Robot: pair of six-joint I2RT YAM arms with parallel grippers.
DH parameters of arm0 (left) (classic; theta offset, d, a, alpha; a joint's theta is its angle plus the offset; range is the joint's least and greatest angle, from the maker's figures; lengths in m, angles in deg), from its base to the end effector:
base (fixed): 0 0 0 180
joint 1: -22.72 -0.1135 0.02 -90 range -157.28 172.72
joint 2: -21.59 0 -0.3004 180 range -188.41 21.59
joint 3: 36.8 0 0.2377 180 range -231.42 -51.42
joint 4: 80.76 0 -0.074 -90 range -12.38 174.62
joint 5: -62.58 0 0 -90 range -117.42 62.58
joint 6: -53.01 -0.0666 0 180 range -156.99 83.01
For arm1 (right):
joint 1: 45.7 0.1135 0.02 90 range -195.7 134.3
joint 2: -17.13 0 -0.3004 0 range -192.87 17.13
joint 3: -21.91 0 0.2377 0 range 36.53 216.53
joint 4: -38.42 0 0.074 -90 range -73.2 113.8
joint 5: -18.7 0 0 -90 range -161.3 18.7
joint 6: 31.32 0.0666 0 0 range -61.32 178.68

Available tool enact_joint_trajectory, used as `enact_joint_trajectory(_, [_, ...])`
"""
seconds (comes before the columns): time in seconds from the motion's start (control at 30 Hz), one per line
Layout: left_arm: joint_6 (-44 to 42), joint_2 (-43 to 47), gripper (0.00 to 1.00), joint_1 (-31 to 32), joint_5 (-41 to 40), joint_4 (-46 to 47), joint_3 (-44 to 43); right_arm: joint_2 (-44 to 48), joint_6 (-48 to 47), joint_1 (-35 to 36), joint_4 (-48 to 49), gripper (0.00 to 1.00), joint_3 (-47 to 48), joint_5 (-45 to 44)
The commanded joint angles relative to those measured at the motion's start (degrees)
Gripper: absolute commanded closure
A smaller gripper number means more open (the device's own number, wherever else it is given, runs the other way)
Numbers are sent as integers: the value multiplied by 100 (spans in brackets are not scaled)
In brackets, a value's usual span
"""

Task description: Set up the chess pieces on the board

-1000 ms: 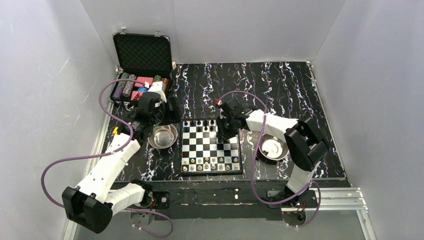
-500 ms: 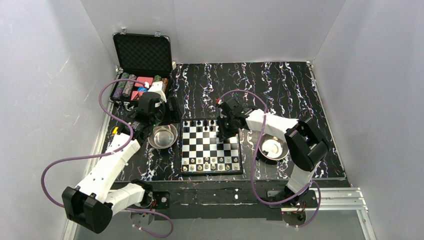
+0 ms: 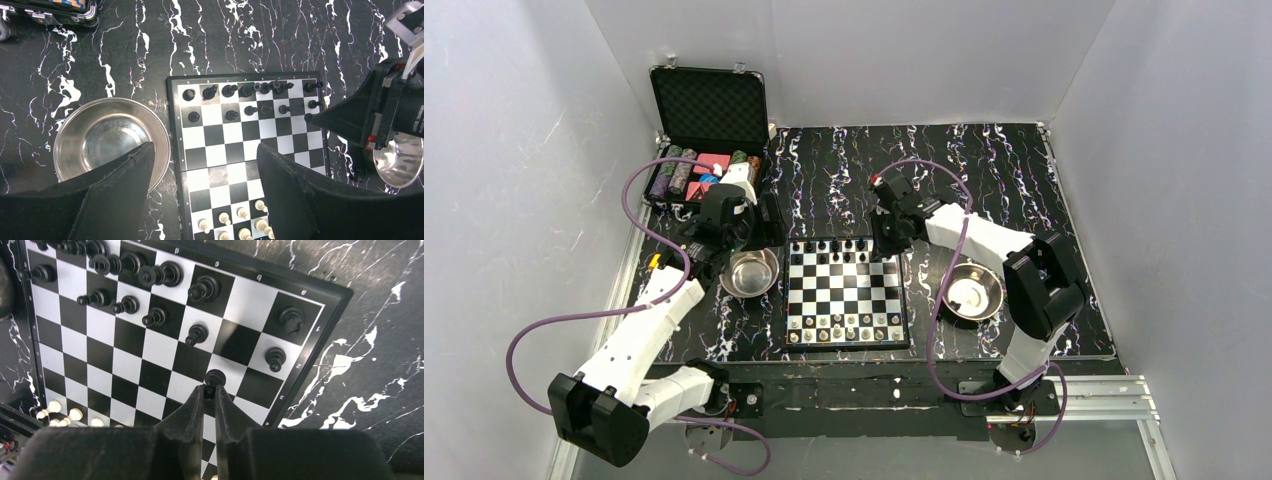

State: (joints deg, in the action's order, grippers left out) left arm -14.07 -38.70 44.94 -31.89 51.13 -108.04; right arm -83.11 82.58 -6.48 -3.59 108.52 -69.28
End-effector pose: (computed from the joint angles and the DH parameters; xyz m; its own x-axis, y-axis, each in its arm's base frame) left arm 0.2023 -0.0770 0.3348 -0.6395 -0.1582 -0.7524 0.0765 0.9607 -0.2670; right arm 0.2958 0.2445 0.2371 -0.8470 -0.1686 -0.5042 -0.3327 0.9078 0.2553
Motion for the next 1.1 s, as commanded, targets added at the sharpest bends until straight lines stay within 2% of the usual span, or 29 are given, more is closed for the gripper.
enact_joint_trajectory(0.0, [-77,117,26,-42,-10,-114,-48,-39,63,-151,-82,86,351,85])
enact_joint_trajectory(0.53, [-86,99,26,-59,-28,-122,-7,-592,-16,-248,-226,86,754,218])
enact_joint_trajectory(1.07, [-64,72,26,-68,20,-88,11,-687,-66,-249,-365,86,773,27])
